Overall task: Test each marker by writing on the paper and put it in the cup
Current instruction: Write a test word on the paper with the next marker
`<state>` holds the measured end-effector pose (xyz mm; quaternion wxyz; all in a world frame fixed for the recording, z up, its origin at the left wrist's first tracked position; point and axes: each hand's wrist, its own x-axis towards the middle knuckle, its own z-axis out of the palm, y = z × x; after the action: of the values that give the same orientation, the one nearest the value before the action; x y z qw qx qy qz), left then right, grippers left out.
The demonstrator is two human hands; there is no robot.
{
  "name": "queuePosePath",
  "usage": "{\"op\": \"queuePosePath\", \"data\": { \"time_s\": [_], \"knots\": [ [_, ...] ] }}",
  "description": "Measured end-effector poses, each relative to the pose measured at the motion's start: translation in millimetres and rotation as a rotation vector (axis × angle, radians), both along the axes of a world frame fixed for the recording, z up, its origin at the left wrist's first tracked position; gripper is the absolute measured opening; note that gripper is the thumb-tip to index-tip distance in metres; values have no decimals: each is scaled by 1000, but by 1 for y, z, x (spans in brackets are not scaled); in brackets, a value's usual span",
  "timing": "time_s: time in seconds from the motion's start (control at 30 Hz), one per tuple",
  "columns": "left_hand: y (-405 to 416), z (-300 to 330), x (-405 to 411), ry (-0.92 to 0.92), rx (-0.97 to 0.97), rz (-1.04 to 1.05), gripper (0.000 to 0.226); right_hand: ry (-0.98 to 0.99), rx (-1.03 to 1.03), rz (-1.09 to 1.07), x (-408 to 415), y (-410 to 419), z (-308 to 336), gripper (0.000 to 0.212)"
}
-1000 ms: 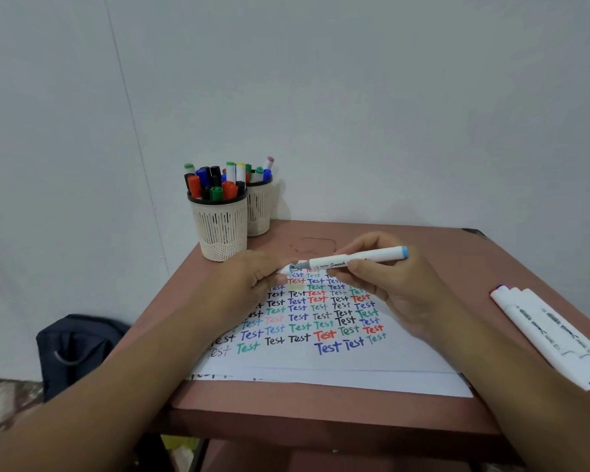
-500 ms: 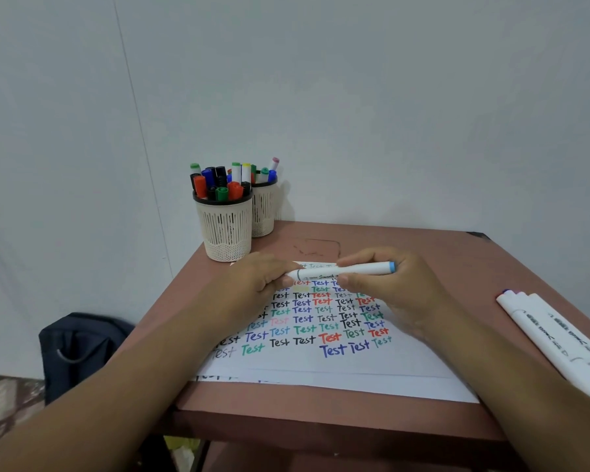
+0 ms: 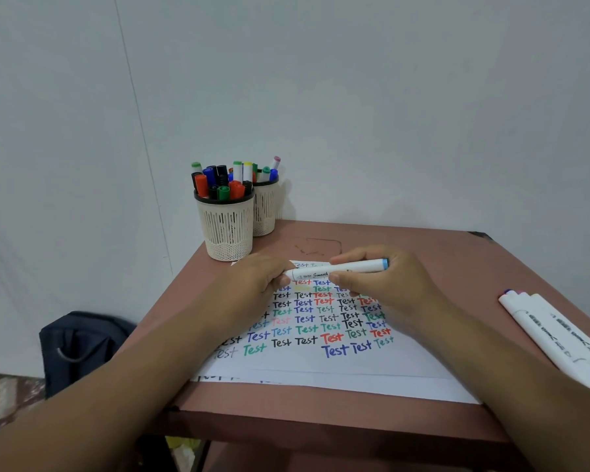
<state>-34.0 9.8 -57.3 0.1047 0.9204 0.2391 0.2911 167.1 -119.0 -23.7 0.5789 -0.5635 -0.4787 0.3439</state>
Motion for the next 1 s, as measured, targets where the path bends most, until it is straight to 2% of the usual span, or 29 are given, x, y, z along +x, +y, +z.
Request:
{"op": "queuePosePath", "data": {
  "time_s": [0.13, 0.23, 0.4, 0.5, 0.63, 0.77, 0.8, 0.83, 0.9, 1.0],
  "knots": [
    [2, 1, 1, 20, -34, 22, 21, -25, 6, 25, 2, 0, -2, 18],
    [2, 2, 1, 10, -56, 14, 20, -171, 82, -21, 7, -6, 2, 19],
    [3, 3, 0, -25, -73, 24, 17, -550, 143, -96, 12, -10, 5, 28],
    [4, 2, 0, -25, -71, 43, 17, -957, 161, -183, 15, -4, -2, 23],
    [2, 5, 1, -14, -68, 36, 13, -1415, 321, -207, 13, 8, -6, 15],
    [1, 4, 2, -42, -62, 55, 16, -1650, 417, -170, 9, 29, -8, 11],
    [2, 3, 1, -73, -88, 75, 6, -1662, 431, -154, 10, 33, -7, 13],
    [2, 2, 0, -109, -129, 111, 16, -1657, 440, -136, 11, 38, -5, 18],
    [3, 0, -2, -192, -225, 174, 56, -1645, 412, -108, 14, 47, 3, 37],
    [6, 1, -2, -218, -291, 256, 75, -1610, 266, -74, 18, 62, 28, 70]
  ]
}}
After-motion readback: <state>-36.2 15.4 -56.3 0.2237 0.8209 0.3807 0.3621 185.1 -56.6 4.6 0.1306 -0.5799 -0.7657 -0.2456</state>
